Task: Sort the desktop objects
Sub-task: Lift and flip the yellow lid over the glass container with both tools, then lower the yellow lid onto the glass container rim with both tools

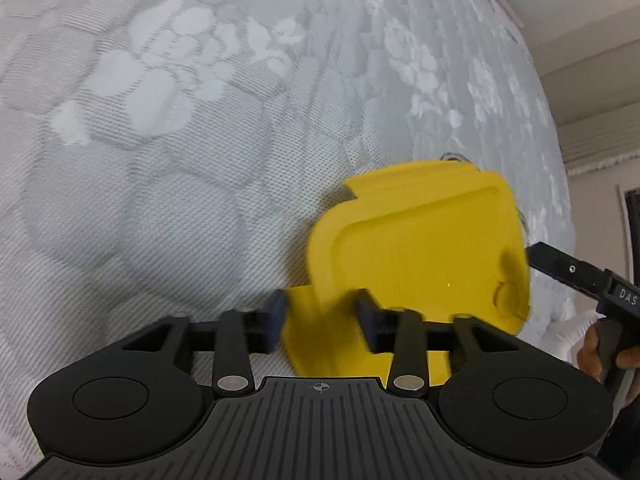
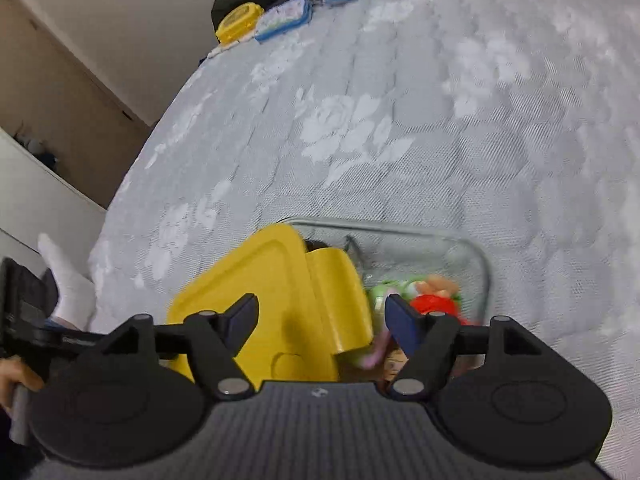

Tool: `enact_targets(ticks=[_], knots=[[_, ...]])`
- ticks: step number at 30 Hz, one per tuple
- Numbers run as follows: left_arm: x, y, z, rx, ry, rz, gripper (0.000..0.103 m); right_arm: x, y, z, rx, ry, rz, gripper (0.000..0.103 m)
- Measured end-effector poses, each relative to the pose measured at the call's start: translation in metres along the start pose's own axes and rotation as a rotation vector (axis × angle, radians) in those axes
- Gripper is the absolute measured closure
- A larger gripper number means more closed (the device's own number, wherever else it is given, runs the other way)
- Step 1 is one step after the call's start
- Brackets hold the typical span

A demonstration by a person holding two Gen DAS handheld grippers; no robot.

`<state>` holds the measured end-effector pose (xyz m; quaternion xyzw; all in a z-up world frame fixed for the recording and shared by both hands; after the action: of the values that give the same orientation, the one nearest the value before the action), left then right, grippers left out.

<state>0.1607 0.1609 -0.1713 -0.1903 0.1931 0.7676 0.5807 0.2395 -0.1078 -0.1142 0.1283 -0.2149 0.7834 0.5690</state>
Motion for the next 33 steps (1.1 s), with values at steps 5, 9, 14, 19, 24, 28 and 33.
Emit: enact_targets(ticks=[5,9,14,19,24,28,33], knots=[[-0.011,-0.018,-0.001,-0.042,-0.041,-0.003,0.057,0.000,-0.007,-0.014,-0.004,-0.014,-0.056,0.049],[-0.045,-0.025,0.006,-0.030,0.115,-0.025,0.086,0.006,-0.010,-0.002,-0.027,-0.030,-0.032,0.063],[-0.133,-0.034,0.032,-0.175,0.128,-0.279,0.084,0.020,-0.009,0.020,-0.077,-0.073,0.034,0.069],[-0.110,-0.026,0.044,-0.166,0.026,-0.271,0.078,-0.006,-0.003,0.019,-0.052,-0.077,-0.045,0.069],[-0.032,-0.012,0.037,-0.099,0.035,-0.079,0.072,-0.010,-0.002,0.015,-0.043,-0.087,-0.055,0.069],[0.012,-0.018,0.028,-0.136,0.104,0.009,0.057,-0.011,-0.001,0.013,-0.045,-0.083,-0.064,0.067],[0.018,-0.038,0.021,-0.179,0.224,0.047,0.042,-0.020,0.005,0.004,-0.021,-0.058,-0.083,0.063]])
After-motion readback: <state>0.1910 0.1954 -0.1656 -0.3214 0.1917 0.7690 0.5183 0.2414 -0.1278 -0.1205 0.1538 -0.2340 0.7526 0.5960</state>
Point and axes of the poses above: each gripper's, at about its wrist camera, not at the fingertips, and z roughly against the way its jaws point, x to its left, y to its underside, the point moved 8 cm from there along -z, roughly the way its jaws point, and after that the axes turned 14 degrees about x, right-handed, at the moved point
